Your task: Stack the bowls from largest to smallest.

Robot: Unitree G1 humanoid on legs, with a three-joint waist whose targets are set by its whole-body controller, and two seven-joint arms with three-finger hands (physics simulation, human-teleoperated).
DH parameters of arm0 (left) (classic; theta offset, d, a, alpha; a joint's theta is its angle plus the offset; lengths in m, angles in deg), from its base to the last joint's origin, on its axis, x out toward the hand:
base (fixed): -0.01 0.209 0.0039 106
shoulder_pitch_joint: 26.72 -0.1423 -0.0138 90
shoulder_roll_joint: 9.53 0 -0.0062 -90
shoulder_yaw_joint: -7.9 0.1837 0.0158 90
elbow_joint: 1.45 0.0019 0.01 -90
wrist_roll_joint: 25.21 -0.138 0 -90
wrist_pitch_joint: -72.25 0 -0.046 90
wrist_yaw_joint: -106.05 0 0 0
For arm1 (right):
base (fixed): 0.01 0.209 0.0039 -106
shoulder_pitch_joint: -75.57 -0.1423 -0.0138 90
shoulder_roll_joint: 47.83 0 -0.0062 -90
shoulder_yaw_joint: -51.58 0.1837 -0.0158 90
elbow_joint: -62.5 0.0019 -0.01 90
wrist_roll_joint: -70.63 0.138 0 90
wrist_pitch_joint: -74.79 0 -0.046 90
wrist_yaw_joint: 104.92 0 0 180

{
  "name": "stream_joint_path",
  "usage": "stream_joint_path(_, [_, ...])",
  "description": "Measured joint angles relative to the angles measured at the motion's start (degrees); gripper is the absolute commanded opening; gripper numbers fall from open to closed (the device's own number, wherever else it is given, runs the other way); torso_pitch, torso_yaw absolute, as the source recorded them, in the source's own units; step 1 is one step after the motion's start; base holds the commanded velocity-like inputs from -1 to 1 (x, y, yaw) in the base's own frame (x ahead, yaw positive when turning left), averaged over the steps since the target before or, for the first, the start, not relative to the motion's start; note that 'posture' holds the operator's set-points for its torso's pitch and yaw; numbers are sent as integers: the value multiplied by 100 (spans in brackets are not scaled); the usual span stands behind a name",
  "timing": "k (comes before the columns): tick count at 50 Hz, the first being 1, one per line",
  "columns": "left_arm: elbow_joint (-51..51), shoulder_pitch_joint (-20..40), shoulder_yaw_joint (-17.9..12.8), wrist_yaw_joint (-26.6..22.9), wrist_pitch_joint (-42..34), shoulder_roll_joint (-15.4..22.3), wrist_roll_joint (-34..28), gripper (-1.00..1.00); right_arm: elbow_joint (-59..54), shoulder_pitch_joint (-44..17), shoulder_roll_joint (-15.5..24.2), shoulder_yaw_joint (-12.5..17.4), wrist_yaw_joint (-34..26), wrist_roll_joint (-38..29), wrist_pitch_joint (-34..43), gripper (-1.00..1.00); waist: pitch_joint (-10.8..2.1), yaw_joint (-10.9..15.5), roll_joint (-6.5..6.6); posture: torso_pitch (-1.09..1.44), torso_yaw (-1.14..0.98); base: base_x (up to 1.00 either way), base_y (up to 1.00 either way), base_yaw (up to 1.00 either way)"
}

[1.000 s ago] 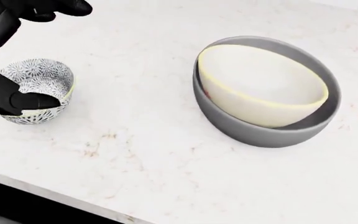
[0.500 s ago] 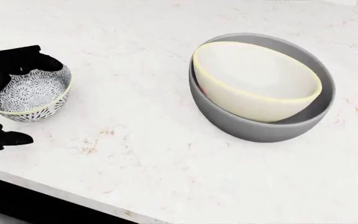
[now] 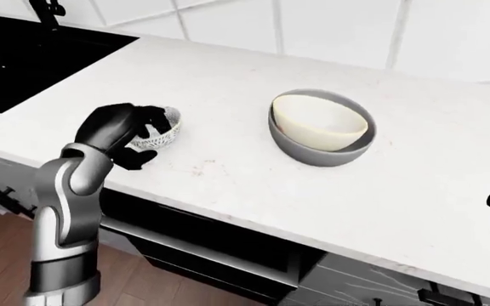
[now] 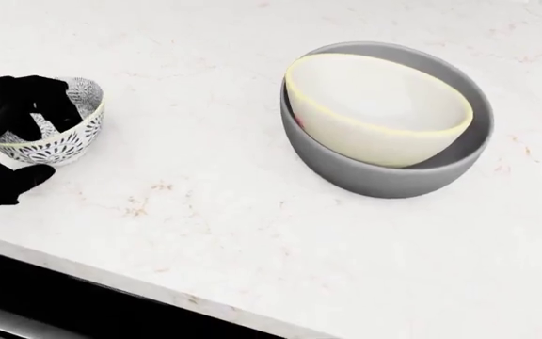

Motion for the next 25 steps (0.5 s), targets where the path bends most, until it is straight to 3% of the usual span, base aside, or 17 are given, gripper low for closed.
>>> stream_joint_path(9, [-82,430,131,-424,-333,-31,-23,-100,4,78,173,288,137,303,-17,100,32,48,-57,0,0,0,0,0])
stream_joint_path(17, [-176,1324,495,-883,-722,-194,144,-100,0,233,126,505,6,434,-41,100,95,60,-160,0,0,0,0,0])
stream_joint_path(25, [-262,2553,820,-988,-1149,-537,112,-100,8,478,137,1008,-72,689,-44,100,115,76,-173,0,0,0,0,0])
